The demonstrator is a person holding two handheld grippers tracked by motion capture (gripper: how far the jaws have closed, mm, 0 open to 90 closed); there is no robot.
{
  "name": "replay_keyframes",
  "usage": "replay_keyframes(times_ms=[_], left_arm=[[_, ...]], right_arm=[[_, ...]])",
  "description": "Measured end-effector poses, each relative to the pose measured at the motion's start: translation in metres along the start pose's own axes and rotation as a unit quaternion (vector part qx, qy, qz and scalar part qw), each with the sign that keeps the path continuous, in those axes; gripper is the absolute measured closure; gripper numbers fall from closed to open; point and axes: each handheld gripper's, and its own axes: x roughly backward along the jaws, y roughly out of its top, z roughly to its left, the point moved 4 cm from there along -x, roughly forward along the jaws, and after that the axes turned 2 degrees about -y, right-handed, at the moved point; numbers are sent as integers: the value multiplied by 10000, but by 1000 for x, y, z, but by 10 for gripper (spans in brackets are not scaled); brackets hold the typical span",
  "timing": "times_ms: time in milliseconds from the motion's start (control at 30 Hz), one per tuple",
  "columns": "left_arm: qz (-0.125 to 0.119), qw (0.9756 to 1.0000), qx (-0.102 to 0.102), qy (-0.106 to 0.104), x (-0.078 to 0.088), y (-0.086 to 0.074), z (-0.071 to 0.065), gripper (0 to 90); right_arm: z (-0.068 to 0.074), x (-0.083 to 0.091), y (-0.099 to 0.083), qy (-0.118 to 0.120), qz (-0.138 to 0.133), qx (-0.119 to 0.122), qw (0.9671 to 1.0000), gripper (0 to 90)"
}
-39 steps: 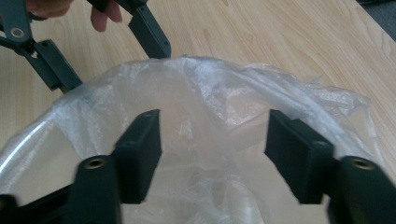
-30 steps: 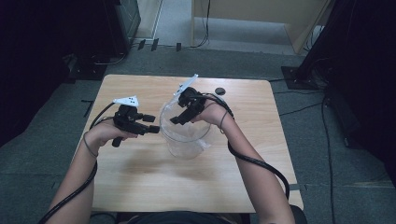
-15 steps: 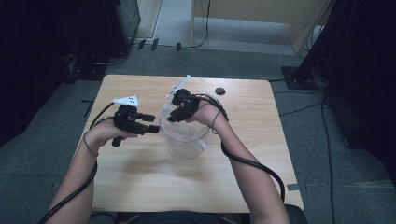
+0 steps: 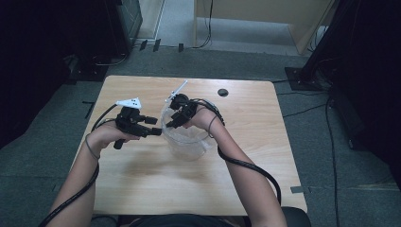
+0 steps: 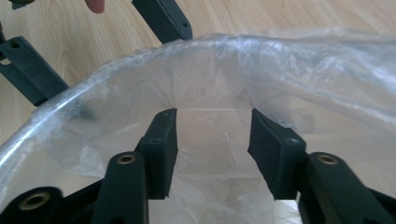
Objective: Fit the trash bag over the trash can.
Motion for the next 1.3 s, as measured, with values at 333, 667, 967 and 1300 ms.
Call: replay_keyframes(times_ms=[333, 667, 967, 1300], left_arm=[[-1, 10000, 42, -20, -1, -1, 1, 329], [68, 10000, 39, -29, -3, -2, 1, 327], [101, 9999, 70, -40, -5, -4, 2, 326], [72, 9999, 78, -4, -3, -4, 3, 324]], right_arm=[[7, 17, 6, -131, -32, 170, 9998, 539], [6, 28, -16, -456, 54, 567, 9973, 592], [20, 22, -36, 147, 379, 844, 9956, 392], [-7, 49, -26, -415, -277, 478, 9976, 591]])
